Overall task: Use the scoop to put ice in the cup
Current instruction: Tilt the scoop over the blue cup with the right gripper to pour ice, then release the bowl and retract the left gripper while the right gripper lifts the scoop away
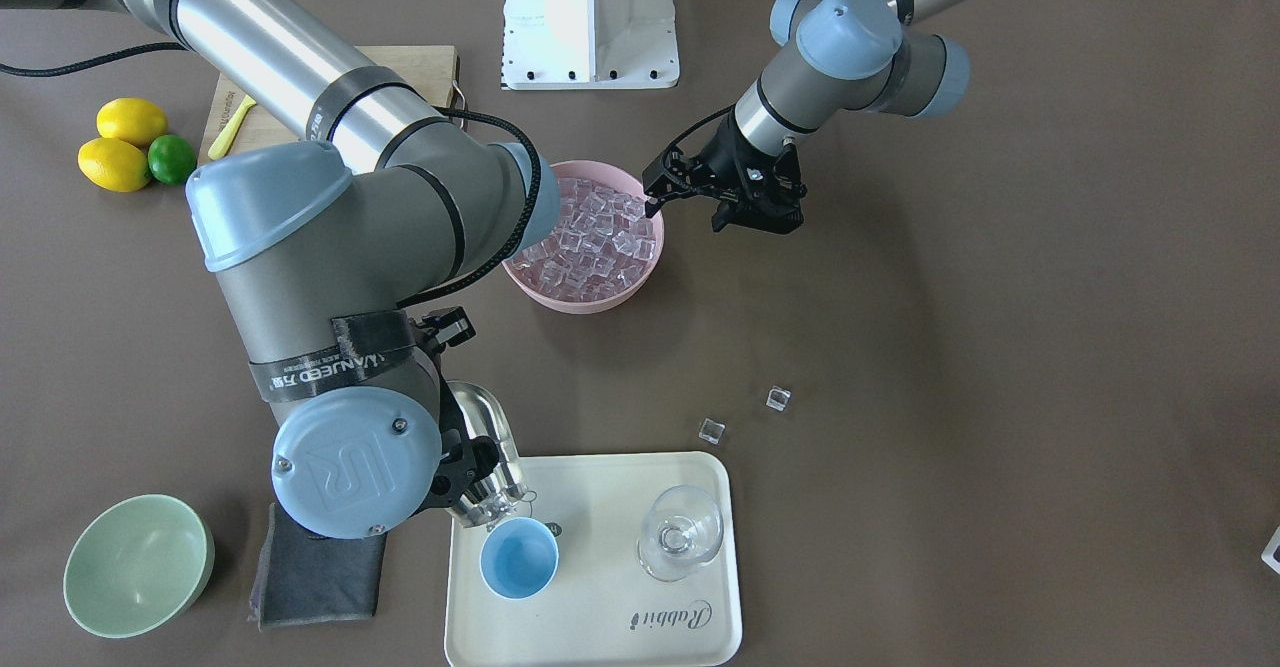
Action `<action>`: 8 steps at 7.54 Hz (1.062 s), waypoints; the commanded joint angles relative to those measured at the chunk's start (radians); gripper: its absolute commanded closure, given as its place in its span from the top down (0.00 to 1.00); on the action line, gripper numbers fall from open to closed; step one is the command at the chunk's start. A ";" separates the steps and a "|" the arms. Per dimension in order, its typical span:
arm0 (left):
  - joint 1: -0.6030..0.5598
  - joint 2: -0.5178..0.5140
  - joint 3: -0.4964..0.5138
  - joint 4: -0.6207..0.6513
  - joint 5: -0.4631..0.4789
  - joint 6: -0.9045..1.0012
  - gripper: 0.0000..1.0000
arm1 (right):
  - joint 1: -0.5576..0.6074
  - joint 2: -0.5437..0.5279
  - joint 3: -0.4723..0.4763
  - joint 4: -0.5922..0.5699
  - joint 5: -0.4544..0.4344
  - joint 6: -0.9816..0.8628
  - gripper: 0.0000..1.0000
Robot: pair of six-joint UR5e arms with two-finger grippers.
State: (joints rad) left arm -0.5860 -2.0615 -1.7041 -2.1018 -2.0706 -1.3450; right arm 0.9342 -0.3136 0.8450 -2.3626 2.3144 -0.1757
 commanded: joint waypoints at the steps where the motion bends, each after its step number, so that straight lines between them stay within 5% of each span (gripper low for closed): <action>1: -0.037 0.008 -0.003 0.000 -0.048 0.003 0.97 | 0.000 0.014 -0.018 -0.003 -0.012 -0.007 0.00; 5: -0.037 0.012 -0.003 0.000 -0.048 0.004 0.97 | 0.000 0.013 -0.003 -0.001 -0.015 -0.008 0.00; 8: -0.075 0.030 -0.003 0.029 -0.078 0.010 0.97 | 0.029 -0.059 0.207 -0.001 -0.020 0.008 0.00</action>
State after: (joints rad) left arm -0.6259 -2.0475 -1.7073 -2.0988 -2.1198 -1.3409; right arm 0.9422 -0.3243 0.9267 -2.3617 2.2964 -0.1768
